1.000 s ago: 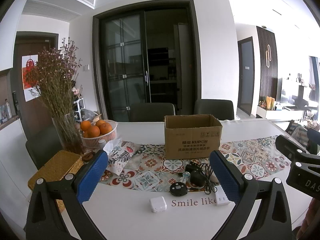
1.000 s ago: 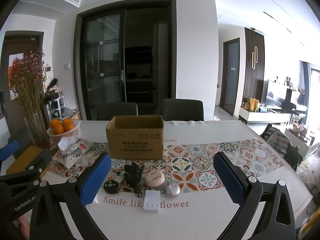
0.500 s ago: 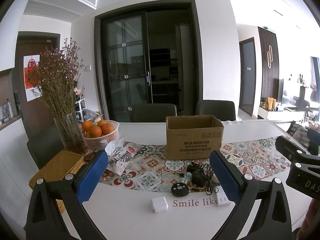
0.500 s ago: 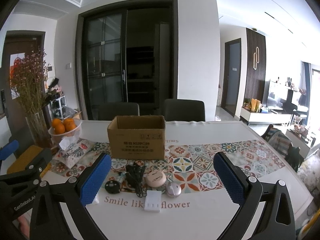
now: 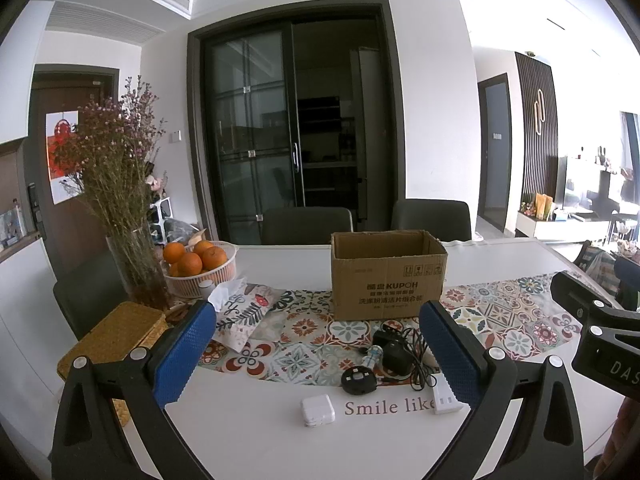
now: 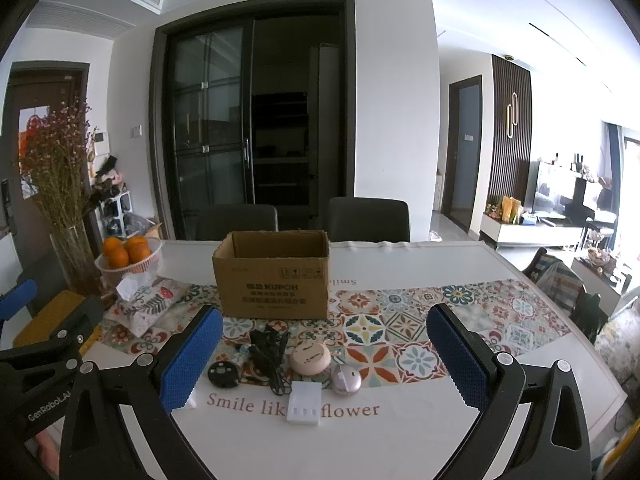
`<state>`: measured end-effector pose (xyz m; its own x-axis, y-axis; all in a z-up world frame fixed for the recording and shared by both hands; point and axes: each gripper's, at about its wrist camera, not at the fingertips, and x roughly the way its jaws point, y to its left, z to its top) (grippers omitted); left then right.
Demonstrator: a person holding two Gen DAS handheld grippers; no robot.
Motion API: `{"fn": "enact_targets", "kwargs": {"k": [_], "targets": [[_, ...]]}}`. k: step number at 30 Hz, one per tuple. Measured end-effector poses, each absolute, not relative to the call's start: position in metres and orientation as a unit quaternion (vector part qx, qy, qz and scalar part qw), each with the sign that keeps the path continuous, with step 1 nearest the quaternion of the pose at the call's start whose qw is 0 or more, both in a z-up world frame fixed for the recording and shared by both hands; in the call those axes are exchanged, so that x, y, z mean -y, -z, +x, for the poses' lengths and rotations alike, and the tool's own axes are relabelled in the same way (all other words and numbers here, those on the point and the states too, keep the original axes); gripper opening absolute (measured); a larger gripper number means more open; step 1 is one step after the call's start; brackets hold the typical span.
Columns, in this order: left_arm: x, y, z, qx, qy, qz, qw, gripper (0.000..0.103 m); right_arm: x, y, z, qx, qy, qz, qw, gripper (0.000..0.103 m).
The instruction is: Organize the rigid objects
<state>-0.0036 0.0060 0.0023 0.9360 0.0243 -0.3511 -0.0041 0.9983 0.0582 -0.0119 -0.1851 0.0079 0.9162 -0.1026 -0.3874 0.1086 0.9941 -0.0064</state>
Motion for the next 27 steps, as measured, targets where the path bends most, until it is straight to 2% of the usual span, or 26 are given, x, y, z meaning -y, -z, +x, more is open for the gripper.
{"fn": "enact_targets", "kwargs": {"k": [27], "targets": [[-0.0048, -0.0016, -0.0032, -0.18, -0.007, 0.029, 0.983, 0.103, 0.1853, -0.0057, -0.0102, -0.205, 0.051, 0.007, 0.977, 0.103]]}}
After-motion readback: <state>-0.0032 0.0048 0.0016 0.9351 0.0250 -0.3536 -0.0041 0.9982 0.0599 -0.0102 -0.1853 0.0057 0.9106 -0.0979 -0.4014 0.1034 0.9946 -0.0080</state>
